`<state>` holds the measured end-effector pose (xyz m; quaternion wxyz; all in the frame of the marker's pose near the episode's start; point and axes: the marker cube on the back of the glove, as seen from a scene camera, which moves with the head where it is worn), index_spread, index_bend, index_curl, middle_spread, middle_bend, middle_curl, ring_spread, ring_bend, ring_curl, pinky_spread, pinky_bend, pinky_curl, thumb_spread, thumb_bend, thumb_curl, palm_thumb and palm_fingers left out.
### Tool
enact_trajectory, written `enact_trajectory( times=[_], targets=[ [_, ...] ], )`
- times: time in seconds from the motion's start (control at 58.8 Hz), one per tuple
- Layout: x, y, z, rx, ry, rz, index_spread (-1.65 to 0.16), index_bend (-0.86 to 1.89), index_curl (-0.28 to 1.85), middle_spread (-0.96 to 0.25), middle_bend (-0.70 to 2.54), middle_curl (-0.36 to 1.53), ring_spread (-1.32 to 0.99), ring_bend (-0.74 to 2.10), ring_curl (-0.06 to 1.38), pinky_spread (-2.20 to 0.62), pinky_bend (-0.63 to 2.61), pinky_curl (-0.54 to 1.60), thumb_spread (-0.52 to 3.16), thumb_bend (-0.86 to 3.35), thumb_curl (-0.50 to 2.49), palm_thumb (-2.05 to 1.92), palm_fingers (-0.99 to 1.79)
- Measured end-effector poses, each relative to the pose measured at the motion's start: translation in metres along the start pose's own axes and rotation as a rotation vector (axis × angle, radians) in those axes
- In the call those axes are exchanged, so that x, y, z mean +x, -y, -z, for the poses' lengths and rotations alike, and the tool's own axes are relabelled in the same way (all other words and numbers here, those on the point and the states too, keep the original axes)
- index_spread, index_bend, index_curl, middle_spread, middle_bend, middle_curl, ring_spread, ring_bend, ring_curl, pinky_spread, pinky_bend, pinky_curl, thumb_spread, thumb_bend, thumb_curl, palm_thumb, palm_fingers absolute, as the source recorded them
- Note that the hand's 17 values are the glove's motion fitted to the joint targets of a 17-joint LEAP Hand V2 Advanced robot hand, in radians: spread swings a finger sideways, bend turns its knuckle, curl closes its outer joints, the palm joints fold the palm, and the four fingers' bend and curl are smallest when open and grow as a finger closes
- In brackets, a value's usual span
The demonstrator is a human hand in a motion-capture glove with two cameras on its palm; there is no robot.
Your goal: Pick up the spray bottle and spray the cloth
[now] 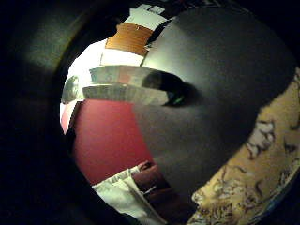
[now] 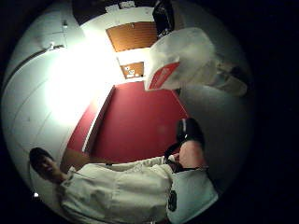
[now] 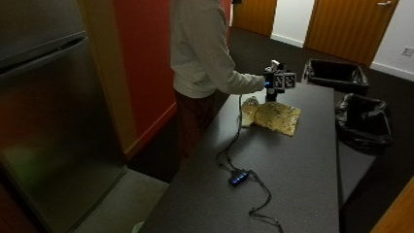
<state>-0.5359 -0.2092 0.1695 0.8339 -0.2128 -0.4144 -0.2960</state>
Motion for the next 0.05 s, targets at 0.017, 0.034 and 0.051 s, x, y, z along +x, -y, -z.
enact_trajectory(
  times=[0.017,0.034,0.051],
  targets=[
    [0.000,0.008,-0.011,0.005,-0.005,0.010,-0.38,0.06,0.32,-0.09,0.18,0.38,-0.07,0.27,0.36,0.08,0.39,0.40,0.74,-0.05,0.61,0.96,0.26],
    [0.000,0.006,-0.009,0.011,-0.004,0.008,-0.38,0.06,0.31,-0.09,0.18,0.37,-0.07,0.28,0.36,0.09,0.40,0.40,0.75,-0.05,0.61,0.94,0.25],
    [-0.001,-0.005,0.007,0.018,0.004,-0.006,-0.39,0.07,0.30,-0.08,0.18,0.37,-0.06,0.28,0.36,0.10,0.40,0.40,0.75,-0.05,0.60,0.93,0.25]
  ],
)
